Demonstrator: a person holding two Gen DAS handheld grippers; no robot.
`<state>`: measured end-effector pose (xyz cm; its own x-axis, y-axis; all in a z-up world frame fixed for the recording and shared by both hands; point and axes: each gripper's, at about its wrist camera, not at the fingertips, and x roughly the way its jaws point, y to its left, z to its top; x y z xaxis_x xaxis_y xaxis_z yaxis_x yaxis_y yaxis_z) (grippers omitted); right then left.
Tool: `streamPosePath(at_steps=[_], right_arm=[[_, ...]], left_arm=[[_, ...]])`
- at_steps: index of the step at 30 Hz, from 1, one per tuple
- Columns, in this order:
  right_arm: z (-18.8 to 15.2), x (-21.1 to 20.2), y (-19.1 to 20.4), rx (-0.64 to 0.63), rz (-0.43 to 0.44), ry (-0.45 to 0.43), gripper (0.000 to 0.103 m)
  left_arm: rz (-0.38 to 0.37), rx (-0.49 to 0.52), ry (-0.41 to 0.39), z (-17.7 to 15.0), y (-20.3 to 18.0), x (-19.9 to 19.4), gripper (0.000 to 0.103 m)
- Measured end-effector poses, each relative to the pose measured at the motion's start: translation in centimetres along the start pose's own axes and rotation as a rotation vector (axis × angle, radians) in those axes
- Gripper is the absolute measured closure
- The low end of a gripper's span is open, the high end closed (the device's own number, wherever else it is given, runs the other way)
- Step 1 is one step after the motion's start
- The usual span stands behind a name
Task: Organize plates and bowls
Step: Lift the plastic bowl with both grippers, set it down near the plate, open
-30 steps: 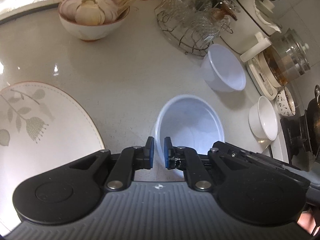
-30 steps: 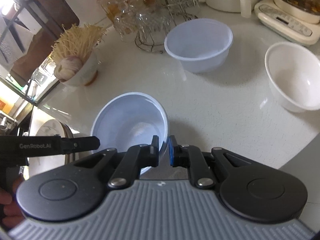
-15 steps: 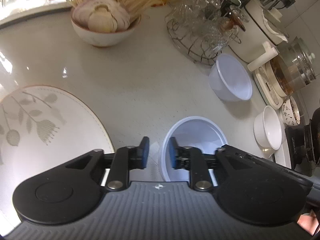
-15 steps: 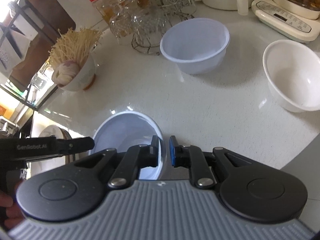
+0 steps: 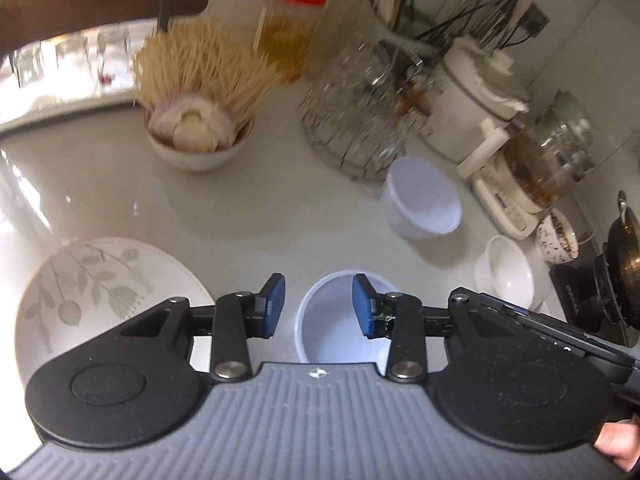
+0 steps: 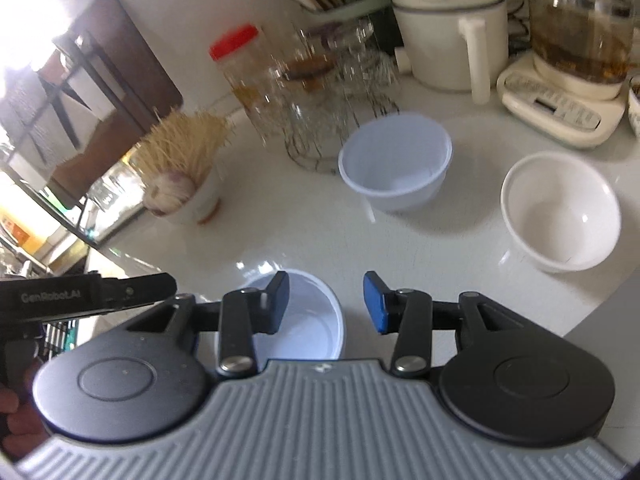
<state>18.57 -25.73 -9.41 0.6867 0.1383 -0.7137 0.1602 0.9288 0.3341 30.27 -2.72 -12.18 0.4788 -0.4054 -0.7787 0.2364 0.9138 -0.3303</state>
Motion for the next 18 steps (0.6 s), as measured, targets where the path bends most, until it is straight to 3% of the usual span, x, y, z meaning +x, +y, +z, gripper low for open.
streamPosePath(at_steps=[7,18], right_arm=[[-0.1,-4.5,1.4,-0.043,0.014,-0.095,0.058],[-2.0,-9.8,2.9,-0.078,0.014,-0.175,0.058]], left_arm=[[-0.002,0.054,-0.081,-0.9,-1.9,-4.0,0.059],[-0.028,0.08,-0.133,-3.5,-3.1,-8.5,0.059]])
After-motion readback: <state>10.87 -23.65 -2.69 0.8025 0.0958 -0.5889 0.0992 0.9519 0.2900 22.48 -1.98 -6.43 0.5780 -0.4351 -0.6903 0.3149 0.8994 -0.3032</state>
